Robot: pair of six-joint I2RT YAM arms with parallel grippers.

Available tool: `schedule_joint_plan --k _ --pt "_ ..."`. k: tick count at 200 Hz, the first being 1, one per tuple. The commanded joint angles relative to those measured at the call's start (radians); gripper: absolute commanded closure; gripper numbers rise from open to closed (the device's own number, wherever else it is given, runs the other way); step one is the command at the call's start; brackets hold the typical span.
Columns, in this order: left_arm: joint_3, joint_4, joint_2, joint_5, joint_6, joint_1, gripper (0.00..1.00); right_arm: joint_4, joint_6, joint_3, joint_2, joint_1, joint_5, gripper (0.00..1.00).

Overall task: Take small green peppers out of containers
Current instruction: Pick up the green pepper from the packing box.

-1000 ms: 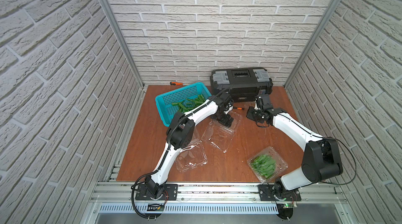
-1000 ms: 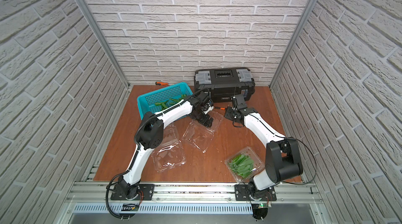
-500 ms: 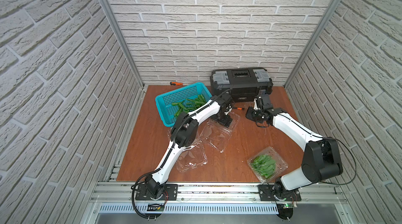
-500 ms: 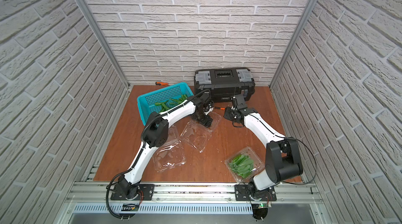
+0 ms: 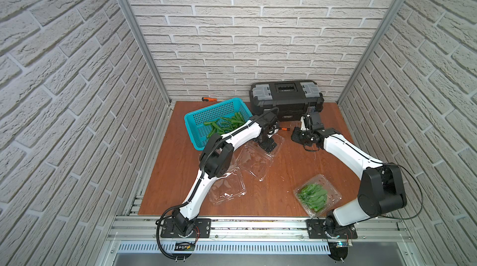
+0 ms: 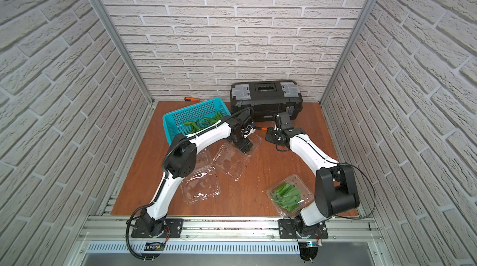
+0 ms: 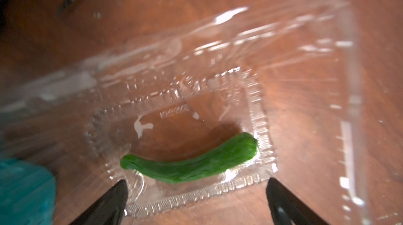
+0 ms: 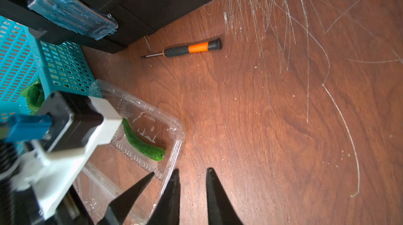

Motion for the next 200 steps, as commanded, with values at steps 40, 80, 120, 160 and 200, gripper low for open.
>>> schedule_joint_plan --k 40,80,120,160,200 --pt "0.049 0.019 0.039 0.019 0.168 -0.031 0.02 -0.011 -0.002 0.020 0.009 -0.001 -0.006 0.77" --pt "0.092 -0.046 0.082 0.071 0.166 -0.020 0.08 -0.020 0.005 0.022 0.006 -0.001 -0.002 0.77" --pt "0.082 -0.064 0.107 0.112 0.170 -0.009 0.15 -0.026 0.009 0.028 0.006 -0.001 -0.002 0.77" --pt "0.090 -0.071 0.127 0.144 0.165 -0.004 0.37 -0.037 0.007 0.041 0.009 -0.001 -0.001 0.76" --pt "0.104 -0.070 0.140 0.160 0.149 0.004 0.82 -0.045 0.005 0.054 0.008 -0.002 -0.002 0.77"
